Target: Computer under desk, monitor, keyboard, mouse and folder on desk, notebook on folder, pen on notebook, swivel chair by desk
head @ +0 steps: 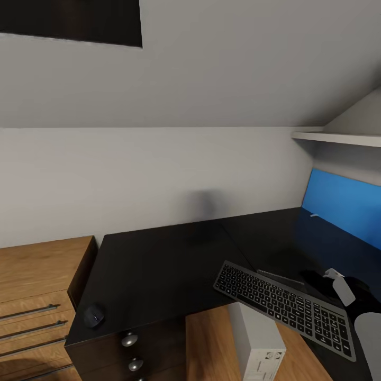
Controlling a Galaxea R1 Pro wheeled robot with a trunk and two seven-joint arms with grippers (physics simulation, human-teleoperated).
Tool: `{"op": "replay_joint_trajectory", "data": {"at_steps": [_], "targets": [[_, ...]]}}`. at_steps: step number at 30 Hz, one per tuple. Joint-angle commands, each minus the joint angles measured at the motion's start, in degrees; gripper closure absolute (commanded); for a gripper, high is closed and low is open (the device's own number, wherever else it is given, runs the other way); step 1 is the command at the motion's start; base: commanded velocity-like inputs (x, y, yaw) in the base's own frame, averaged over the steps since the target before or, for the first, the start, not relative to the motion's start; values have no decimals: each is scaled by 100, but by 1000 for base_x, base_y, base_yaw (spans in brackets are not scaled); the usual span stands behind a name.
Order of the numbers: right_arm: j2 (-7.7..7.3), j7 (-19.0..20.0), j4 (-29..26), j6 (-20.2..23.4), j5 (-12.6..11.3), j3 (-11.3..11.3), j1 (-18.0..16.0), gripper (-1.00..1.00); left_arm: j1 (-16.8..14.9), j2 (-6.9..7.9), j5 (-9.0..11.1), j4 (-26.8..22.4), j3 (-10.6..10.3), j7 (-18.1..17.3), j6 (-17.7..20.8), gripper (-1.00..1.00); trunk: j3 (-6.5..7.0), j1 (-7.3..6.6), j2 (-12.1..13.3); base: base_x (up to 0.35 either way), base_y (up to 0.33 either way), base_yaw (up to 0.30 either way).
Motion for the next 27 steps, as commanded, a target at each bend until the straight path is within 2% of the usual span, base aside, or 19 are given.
{"op": "replay_joint_trajectory", "data": {"at_steps": [1, 27], "targets": [[2, 4, -6, 30, -12, -25, -4, -100, -5, 2, 34, 1, -40, 38, -18, -100, -6, 0, -4, 0, 0, 0], [-7, -30, 22, 54, 8, -22, -4, -100, -5, 3, 47, 1, -10, 47, -18, -100, -6, 0, -4, 42, 0, 0]]}}
